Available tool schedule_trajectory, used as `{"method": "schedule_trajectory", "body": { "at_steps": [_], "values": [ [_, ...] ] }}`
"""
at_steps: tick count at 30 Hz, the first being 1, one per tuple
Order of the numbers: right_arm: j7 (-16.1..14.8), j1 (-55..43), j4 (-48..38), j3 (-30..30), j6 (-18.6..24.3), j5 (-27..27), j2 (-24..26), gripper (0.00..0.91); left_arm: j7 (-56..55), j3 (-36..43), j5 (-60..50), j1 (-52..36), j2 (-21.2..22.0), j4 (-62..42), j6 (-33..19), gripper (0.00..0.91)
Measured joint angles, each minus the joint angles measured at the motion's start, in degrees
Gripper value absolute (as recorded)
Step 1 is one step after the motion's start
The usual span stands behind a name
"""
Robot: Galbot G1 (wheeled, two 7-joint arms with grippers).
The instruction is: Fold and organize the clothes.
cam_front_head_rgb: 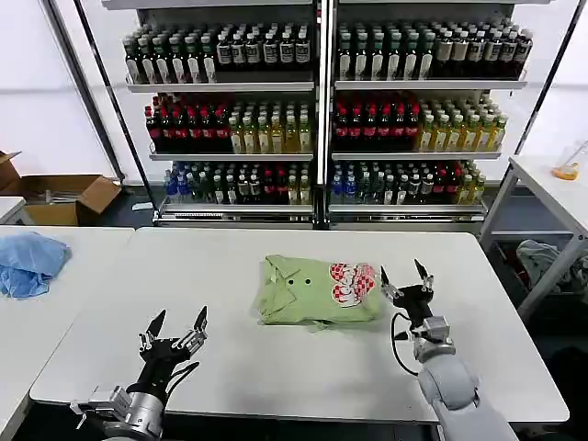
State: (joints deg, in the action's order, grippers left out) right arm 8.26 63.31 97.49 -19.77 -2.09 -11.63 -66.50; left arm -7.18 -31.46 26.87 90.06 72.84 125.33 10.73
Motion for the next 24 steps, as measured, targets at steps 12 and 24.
{"method": "schedule_trajectory", "body": {
  "at_steps": [12, 24],
  "values": [
    [1.29, 18.81, 17.27, -5.55, 1.06, -1.4, -0.31, 0.907, 1.35, 0.03, -5.41, 1.36, 1.31, 0.96, -1.43, 0.907],
    [2.93, 28.33, 25.51, -7.4, 0.91, -0.8, -1.28, 0.907, 3.7, -1.46, -7.43, 3.03, 2.29, 2.22, -1.69, 0.907]
  ]
}}
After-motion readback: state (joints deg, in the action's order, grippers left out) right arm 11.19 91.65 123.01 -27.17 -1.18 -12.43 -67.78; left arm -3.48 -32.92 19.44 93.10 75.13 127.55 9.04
